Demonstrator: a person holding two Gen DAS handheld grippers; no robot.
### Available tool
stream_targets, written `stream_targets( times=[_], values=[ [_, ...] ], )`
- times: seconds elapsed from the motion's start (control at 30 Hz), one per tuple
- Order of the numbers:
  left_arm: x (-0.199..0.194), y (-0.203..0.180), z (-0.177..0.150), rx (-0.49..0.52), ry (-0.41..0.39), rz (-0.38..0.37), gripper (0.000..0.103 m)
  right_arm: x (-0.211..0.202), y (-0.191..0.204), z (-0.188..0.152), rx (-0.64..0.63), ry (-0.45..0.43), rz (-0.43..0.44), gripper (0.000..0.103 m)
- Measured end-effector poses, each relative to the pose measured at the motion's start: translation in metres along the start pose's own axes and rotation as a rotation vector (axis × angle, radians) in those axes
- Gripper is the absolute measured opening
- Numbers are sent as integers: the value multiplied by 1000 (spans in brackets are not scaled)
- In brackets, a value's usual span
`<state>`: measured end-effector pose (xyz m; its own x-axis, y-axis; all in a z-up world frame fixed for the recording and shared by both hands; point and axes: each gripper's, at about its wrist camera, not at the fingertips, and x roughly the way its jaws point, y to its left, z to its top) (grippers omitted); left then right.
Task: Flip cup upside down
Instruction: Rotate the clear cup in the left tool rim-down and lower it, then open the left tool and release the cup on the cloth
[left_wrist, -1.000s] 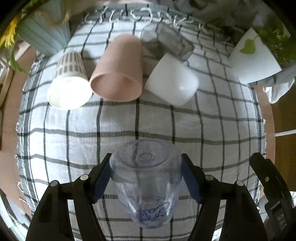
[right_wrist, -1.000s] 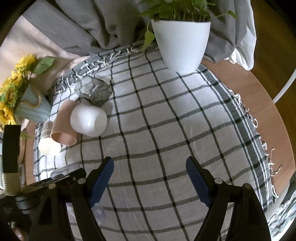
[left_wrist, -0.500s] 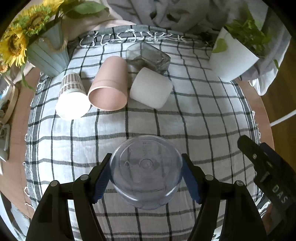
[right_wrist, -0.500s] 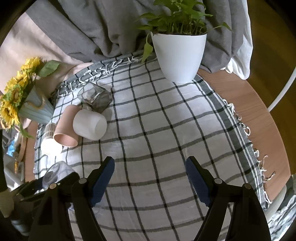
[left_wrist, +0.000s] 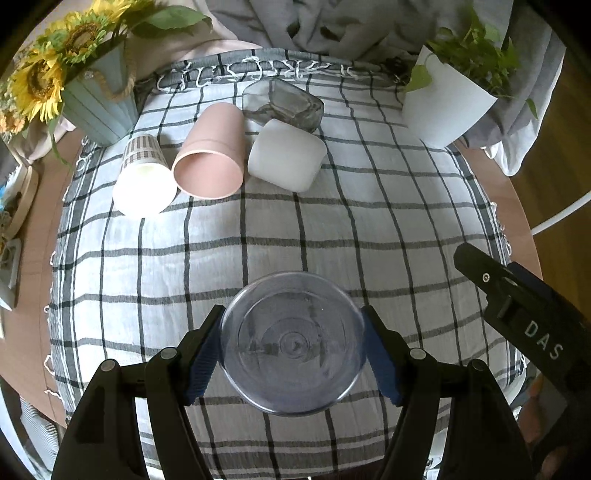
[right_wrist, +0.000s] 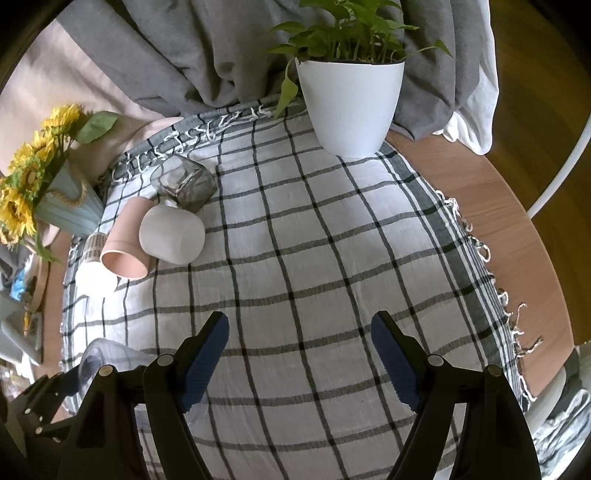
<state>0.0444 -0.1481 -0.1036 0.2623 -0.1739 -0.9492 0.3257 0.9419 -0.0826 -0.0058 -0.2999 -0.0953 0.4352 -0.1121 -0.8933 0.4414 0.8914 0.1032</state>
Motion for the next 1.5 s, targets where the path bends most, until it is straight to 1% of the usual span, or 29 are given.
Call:
stream_targets(
  times=[0.3, 0.43, 0.53, 0.6, 0.73, 0.77, 0.93, 1.13, 1.23, 1.5],
  values=[
    [2, -2, -5, 2, 4, -23, 71, -2, 0, -4, -13, 2, -15, 80],
    [5, 1, -5, -11, 23, -57, 71, -3, 1, -4, -19, -2, -17, 80],
    [8, 2, -5, -17, 39, -74, 73, -5, 2, -4, -20, -4, -21, 80],
    [10, 2, -5, -20, 49, -80, 78, -5, 1, -4, -16, 0, -23, 80],
    [8, 3, -4, -24, 34, -86, 85, -7, 1, -5, -11, 0, -41, 80],
    [8, 2, -4, -19, 30, -86, 88, -7, 0, -5, -10, -2, -44, 81],
    [6, 1, -3, -9, 24, -90, 88, -10, 0, -7, -9, -5, -52, 81],
    [-10, 1, -6, -9, -27, -78, 88, -18, -1, -8, -4, -17, -57, 81],
    [-27, 0, -9, -2, -74, -50, 89, -26, -2, -9, 0, -29, -55, 82],
    [-74, 13, -22, -20, -203, -1, 101, -71, 1, -16, 1, -108, -44, 87]
  ],
)
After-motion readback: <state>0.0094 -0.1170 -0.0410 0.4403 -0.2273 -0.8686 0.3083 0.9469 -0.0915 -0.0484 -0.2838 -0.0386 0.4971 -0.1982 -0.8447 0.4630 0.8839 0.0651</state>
